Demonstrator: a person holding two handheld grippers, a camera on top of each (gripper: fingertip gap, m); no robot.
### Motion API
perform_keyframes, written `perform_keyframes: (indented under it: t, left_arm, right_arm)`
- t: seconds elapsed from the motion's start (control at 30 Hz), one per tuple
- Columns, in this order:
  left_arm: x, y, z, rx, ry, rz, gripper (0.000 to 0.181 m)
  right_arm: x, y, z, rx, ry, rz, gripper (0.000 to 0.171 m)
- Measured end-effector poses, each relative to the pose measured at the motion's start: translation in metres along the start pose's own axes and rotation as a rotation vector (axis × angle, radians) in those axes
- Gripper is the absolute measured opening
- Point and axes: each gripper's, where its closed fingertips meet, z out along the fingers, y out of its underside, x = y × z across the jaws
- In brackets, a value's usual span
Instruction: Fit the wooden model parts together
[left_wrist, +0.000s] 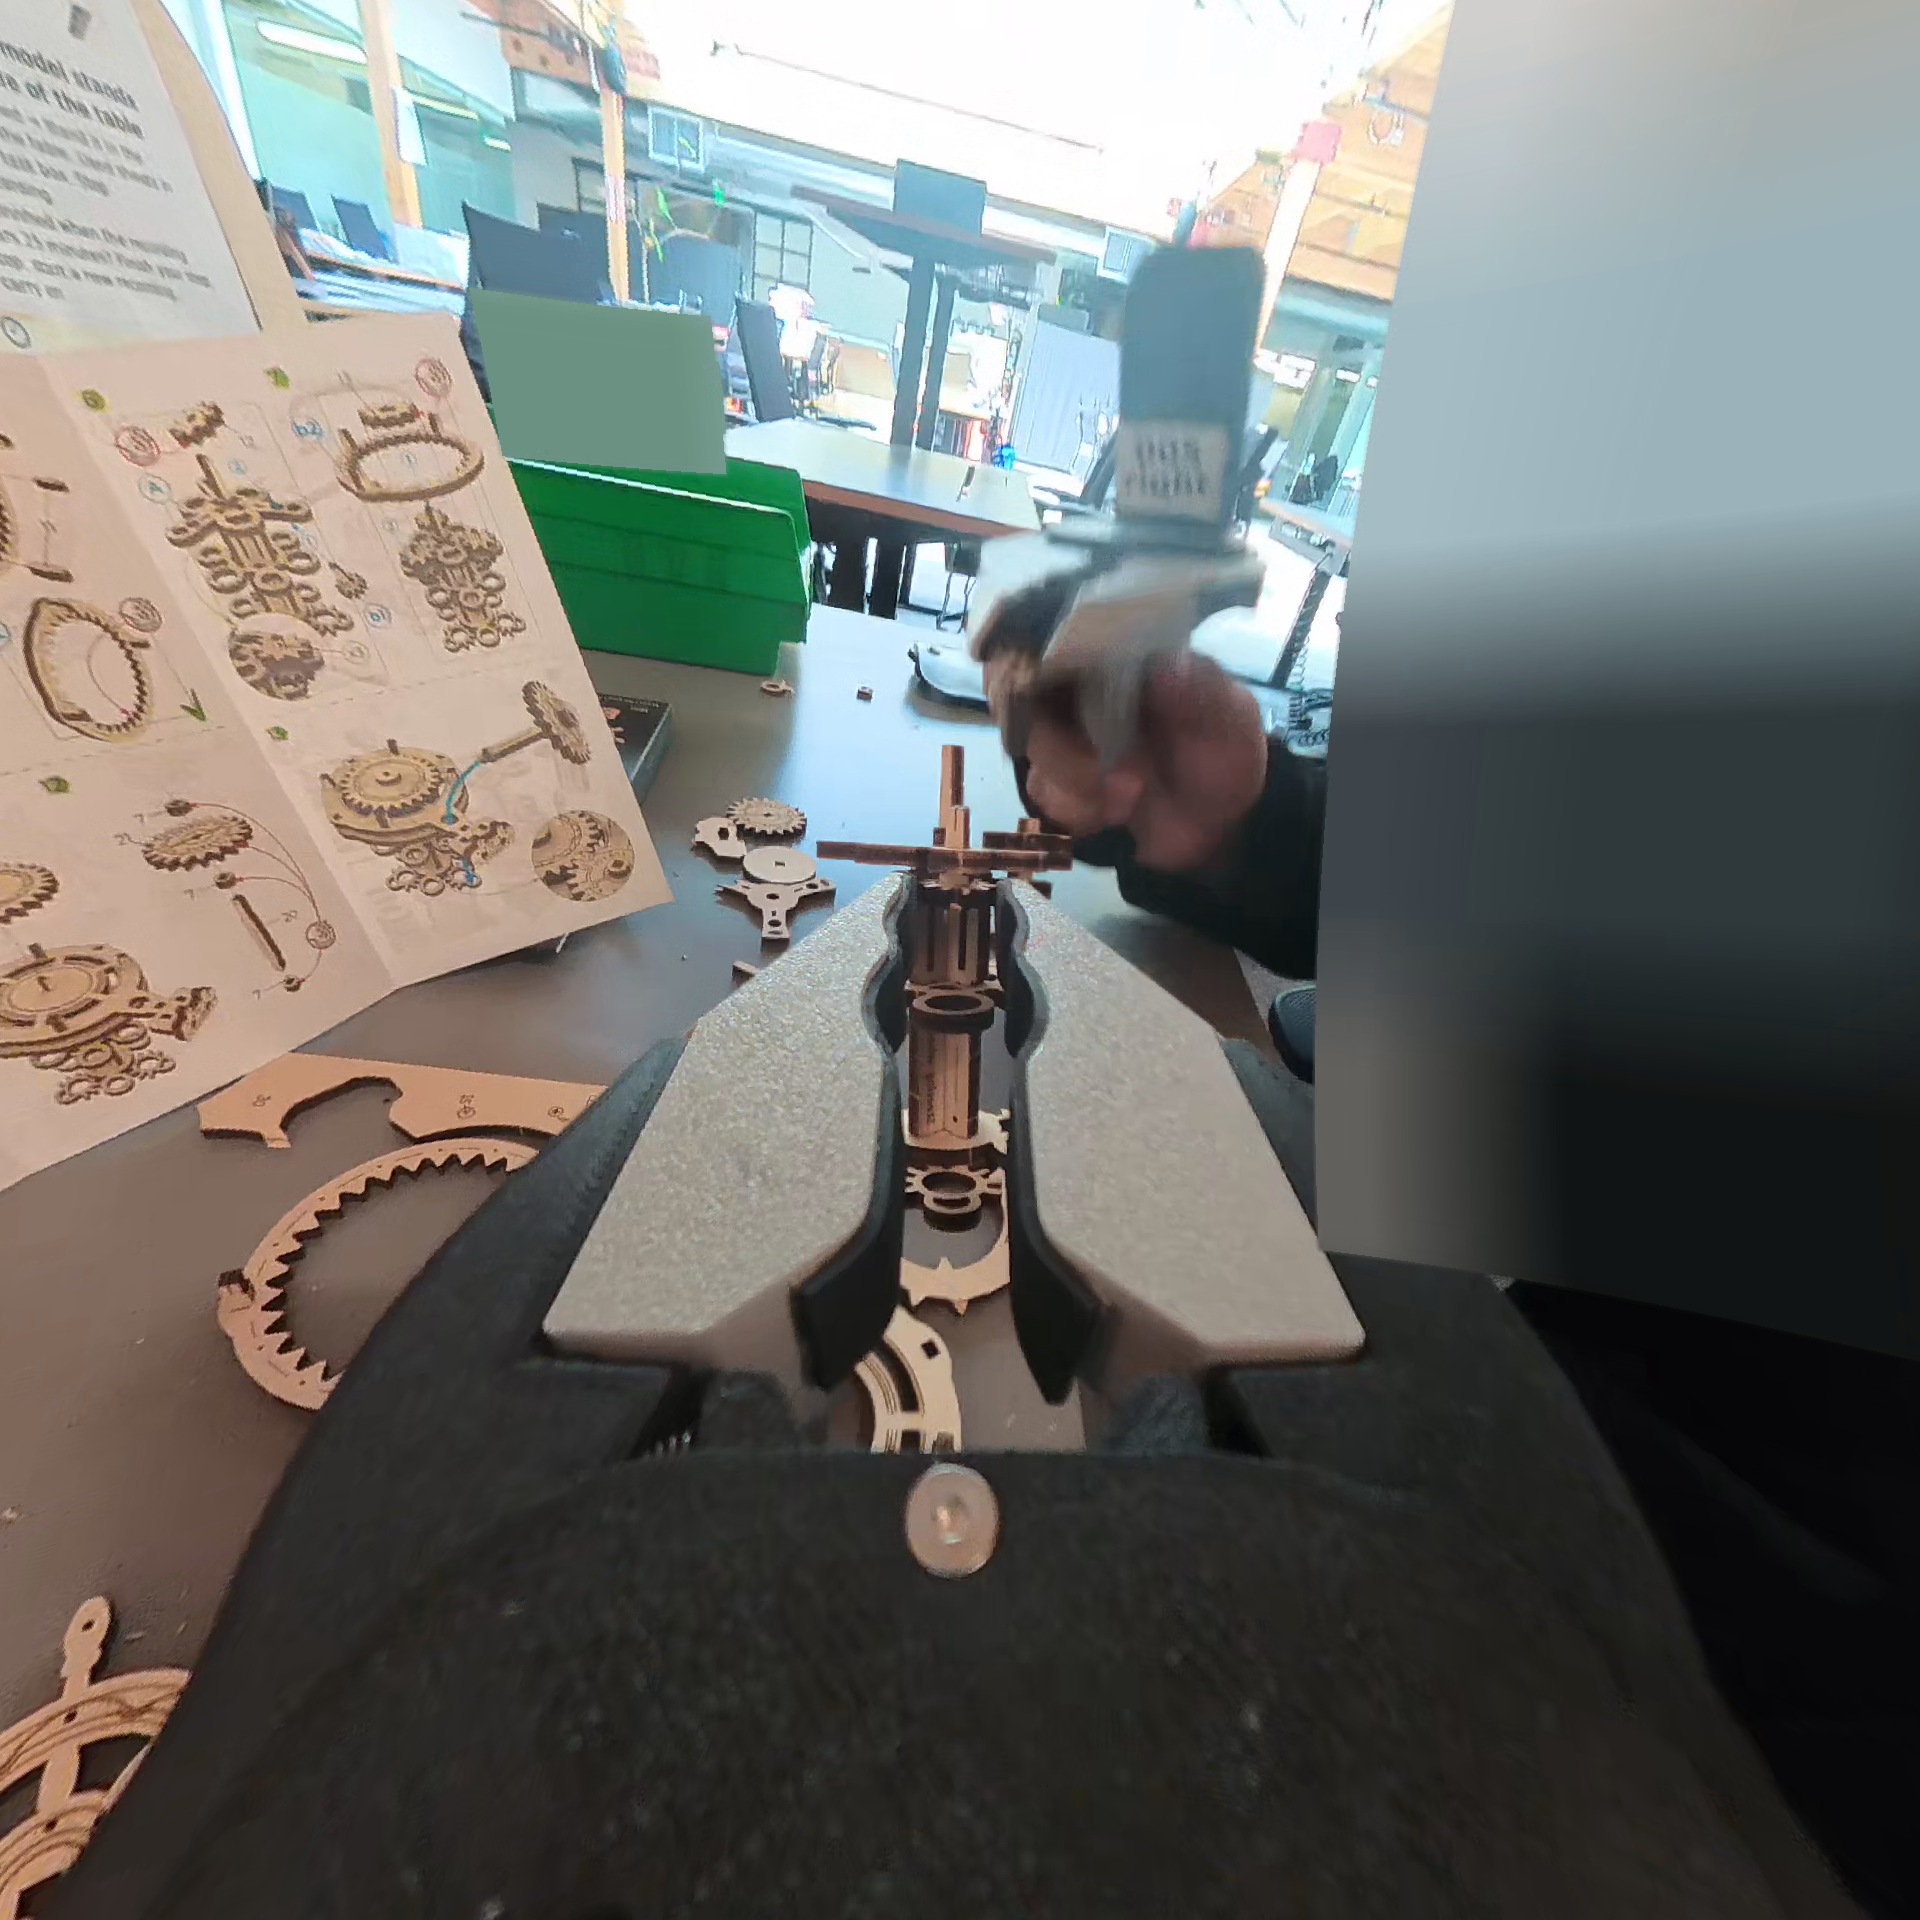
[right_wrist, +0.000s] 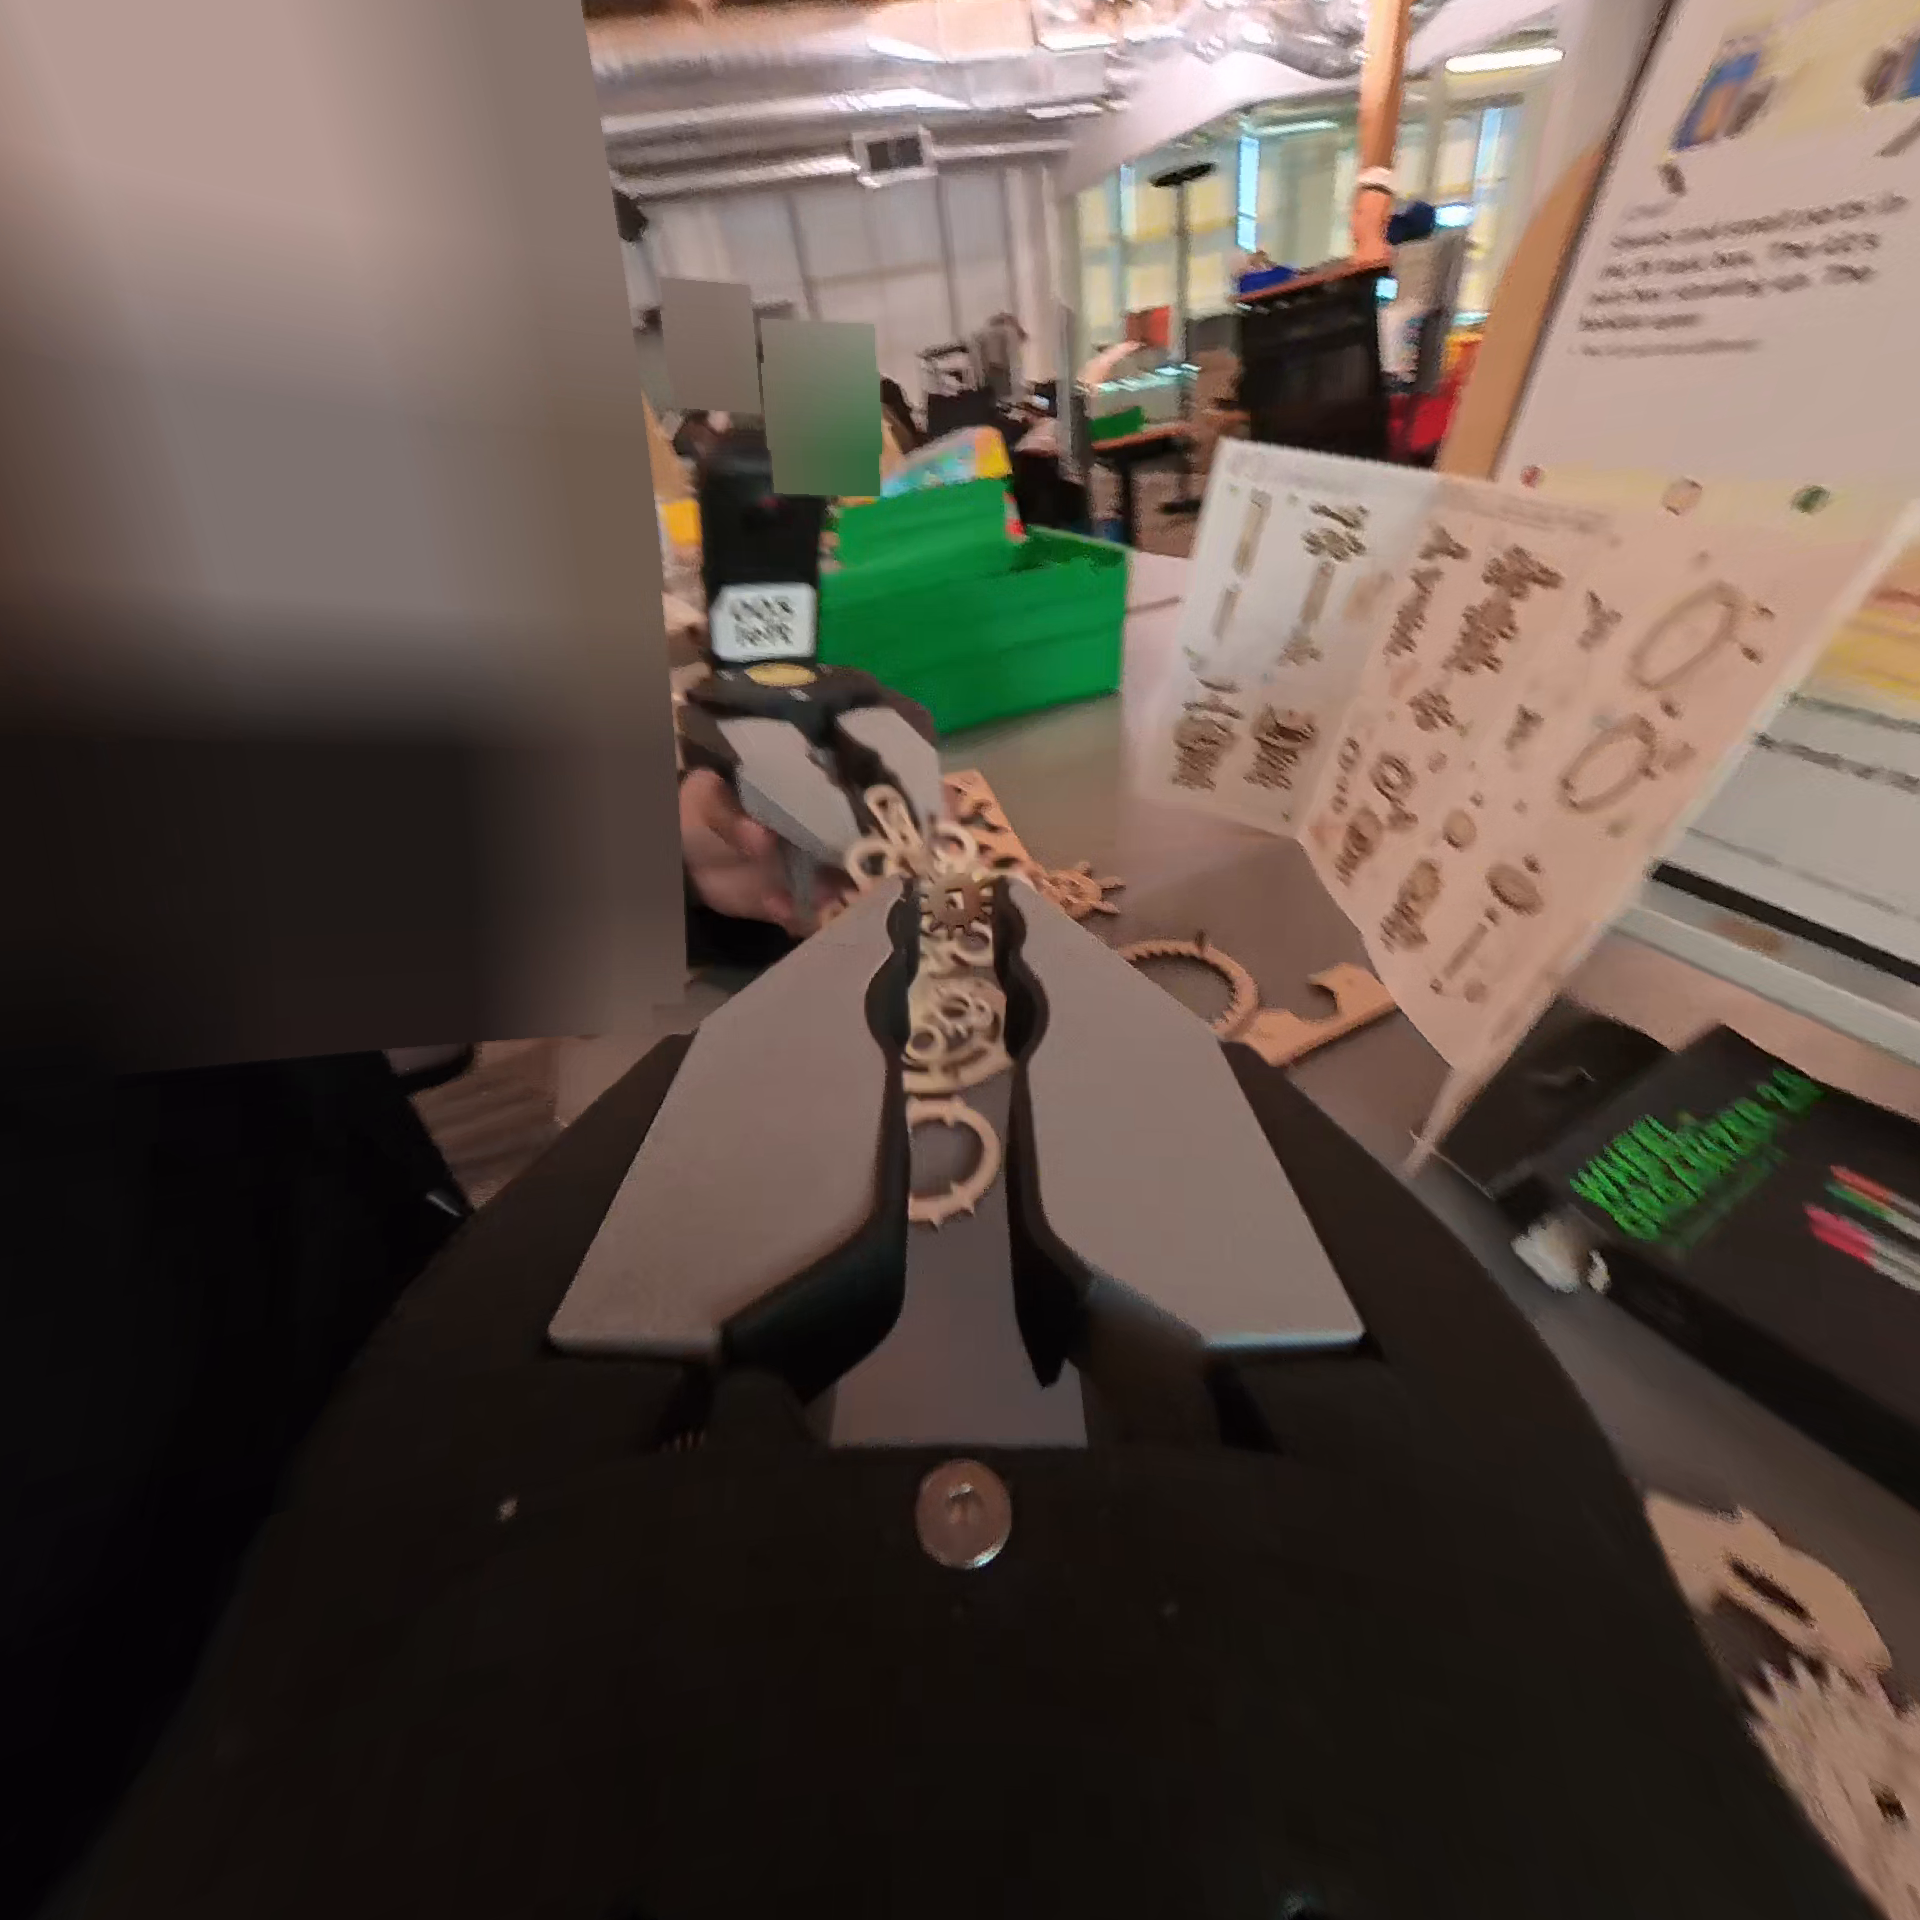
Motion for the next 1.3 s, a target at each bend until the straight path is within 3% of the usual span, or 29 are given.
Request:
perform_keyframes:
  t: [0.17,0.37,0.7,0.97,1.3]
  left_arm:
    - [0.003,-0.002,0.002,-0.005,-0.002,0.033,0.01]
    - [0.004,-0.001,0.003,-0.008,0.009,0.021,0.011]
    - [0.007,0.001,0.004,-0.023,0.01,0.039,0.011]
    - [0.007,0.006,0.006,-0.05,-0.006,0.115,0.011]
    - [0.014,0.005,0.006,-0.029,0.017,0.225,0.01]
  right_arm:
    - [-0.015,-0.018,0.024,-0.038,-0.153,0.058,0.009]
    - [-0.022,-0.014,0.045,-0.144,-0.162,-0.006,0.009]
    - [-0.027,-0.011,0.05,-0.19,-0.171,-0.06,0.01]
    - [-0.033,0.003,0.058,-0.357,-0.064,-0.393,0.009]
    - [-0.038,0.012,0.059,-0.478,-0.036,-0.543,0.01]
